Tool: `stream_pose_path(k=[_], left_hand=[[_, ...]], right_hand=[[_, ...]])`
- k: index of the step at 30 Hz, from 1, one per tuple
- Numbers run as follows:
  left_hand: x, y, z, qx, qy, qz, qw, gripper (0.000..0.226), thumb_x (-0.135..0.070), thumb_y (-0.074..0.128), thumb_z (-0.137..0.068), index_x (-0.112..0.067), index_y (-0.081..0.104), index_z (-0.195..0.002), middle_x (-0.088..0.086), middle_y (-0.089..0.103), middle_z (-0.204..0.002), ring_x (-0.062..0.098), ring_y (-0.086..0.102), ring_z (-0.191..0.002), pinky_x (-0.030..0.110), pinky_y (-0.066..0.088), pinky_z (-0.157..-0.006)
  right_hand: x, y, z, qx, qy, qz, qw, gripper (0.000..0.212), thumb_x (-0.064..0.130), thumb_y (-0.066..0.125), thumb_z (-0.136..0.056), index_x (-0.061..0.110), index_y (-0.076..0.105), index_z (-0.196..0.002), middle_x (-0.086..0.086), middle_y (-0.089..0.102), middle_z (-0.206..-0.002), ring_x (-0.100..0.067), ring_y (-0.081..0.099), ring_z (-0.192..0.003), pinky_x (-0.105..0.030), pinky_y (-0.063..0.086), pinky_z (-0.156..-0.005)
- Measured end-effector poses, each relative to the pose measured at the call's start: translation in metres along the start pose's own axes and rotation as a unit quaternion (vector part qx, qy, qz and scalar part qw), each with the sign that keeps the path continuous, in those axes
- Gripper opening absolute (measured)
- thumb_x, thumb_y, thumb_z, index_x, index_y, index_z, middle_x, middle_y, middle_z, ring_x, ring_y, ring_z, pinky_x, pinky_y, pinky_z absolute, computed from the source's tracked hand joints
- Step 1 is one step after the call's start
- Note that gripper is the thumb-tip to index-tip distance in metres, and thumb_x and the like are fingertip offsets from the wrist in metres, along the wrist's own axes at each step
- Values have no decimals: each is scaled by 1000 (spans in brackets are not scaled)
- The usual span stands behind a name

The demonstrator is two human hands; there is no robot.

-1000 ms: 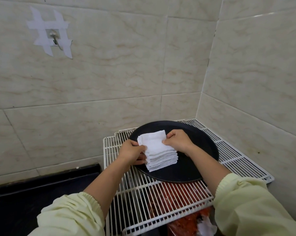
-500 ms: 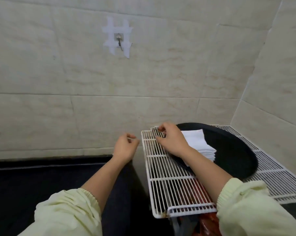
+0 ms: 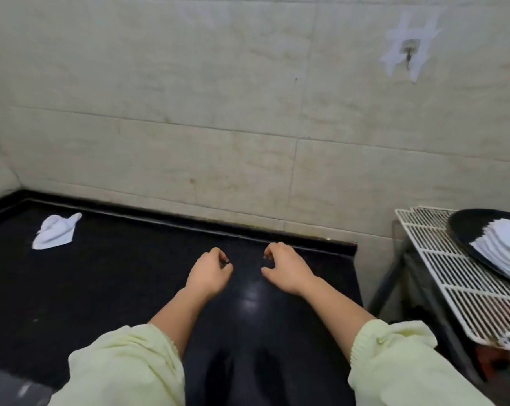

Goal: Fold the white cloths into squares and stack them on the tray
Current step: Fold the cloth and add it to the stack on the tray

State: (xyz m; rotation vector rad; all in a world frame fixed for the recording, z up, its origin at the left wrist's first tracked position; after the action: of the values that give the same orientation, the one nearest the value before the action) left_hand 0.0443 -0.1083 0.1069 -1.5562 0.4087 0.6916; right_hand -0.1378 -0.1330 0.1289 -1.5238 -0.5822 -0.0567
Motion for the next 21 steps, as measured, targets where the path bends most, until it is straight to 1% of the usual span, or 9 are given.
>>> stream_pose_path(k=[5, 7, 11, 13, 18, 21], left_hand=[[102, -63, 14, -34, -51, -33, 998, 21, -32, 57, -89, -18, 56, -104, 4, 62, -105, 22, 61, -91, 34, 50, -81], [134, -89, 17, -51, -71, -34, 996, 23, -32, 56, -89, -18, 56, -107, 4, 60, -107, 23, 61, -92, 35, 50, -81], [184, -130, 15, -78, -101, -48, 991, 25, -30, 56, -90, -15, 56, -110, 7, 55, -112, 25, 58, -100, 35, 47, -88], [212, -149, 11, -87, -121, -49, 988, 25, -30, 56, -91, -15, 55, -111, 7, 54, -113, 25, 58, -100, 35, 47, -88], [283, -187, -15, -91, -159, -63, 981, 26, -29, 55, -90, -17, 54, -113, 7, 52, -116, 25, 56, -104, 40, 47, -91], [321, -200, -37, -83, -172, -88, 978, 28, -29, 54, -91, -17, 54, -116, 7, 49, -119, 24, 53, -108, 39, 47, -92]], right_hand=[[97, 68, -24, 60, -48, 7, 997, 38, 31, 61, -88, 14, 52, -120, -6, 52, -124, -25, 49, -117, -38, 45, -96], [134, 87, -39, 74, -69, 16, 995, 38, 31, 60, -88, 14, 51, -120, -6, 51, -124, -26, 48, -117, -38, 45, -95], [195, 118, -65, 97, -109, 24, 989, 40, 31, 60, -89, 12, 50, -123, -7, 50, -126, -27, 47, -118, -38, 44, -96], [227, 140, -81, 113, -130, 28, 985, 41, 31, 60, -90, 13, 49, -125, -7, 49, -127, -27, 47, -119, -39, 44, -97], [295, 190, -126, 142, -171, 48, 974, 42, 30, 59, -90, 12, 48, -127, -8, 48, -128, -27, 46, -120, -41, 44, -97], [321, 221, -155, 158, -180, 64, 969, 41, 30, 58, -91, 12, 48, -126, -8, 48, -127, -27, 46, -120, -42, 44, -97]])
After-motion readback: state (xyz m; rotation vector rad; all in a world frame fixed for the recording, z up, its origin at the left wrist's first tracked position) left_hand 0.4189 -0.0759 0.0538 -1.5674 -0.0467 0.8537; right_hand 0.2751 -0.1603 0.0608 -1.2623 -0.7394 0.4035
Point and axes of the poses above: each hand's wrist, its own z-axis away from the middle knuckle, its own y-axis out of the palm, x = y × z, the point moved 4 cm from there along -z, towards the middle knuckle
